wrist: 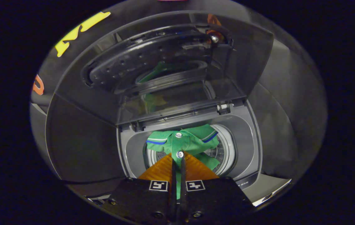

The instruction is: Put the clothes into the washing machine and then close the washing machine lid.

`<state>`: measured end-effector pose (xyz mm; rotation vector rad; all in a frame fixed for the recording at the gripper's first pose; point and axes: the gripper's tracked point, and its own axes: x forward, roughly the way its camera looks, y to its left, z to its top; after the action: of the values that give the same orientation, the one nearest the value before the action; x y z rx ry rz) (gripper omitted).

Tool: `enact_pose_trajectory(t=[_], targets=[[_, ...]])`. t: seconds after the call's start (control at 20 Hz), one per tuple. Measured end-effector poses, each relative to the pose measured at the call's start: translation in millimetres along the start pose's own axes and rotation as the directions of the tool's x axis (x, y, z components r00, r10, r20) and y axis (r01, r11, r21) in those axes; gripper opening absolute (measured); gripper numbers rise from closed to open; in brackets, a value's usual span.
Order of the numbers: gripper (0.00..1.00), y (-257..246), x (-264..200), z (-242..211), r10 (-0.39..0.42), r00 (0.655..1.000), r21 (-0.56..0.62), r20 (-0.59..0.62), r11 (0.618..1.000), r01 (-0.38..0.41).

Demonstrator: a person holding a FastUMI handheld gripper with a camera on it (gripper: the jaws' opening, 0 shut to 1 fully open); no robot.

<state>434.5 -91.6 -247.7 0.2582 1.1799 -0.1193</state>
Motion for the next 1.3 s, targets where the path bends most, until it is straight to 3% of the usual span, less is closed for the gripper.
enact_pose_trajectory(t=[0.15,0.3,0.5,0.6,0.7,0.9,1.3], targets=[[0.08,3,-5,-1,0.006,1.0,-0.011,-0.009,1.0,-0.006],[0.18,22,-13,3,0.134,0.991,-0.041,0.031,0.99,-0.132],[0.49,25,-42,22,0.092,0.987,-0.155,0.132,0.985,-0.071],[0.66,39,-56,33,0.141,0.969,-0.269,0.203,0.96,-0.083],[0.84,45,-68,32,0.127,0.964,-0.337,0.234,0.94,-0.042],[0.85,58,-98,62,0.126,0.932,-0.355,0.341,0.935,0.003],[0.85,90,-137,146,0.221,0.81,-0.382,0.544,0.924,0.005]])
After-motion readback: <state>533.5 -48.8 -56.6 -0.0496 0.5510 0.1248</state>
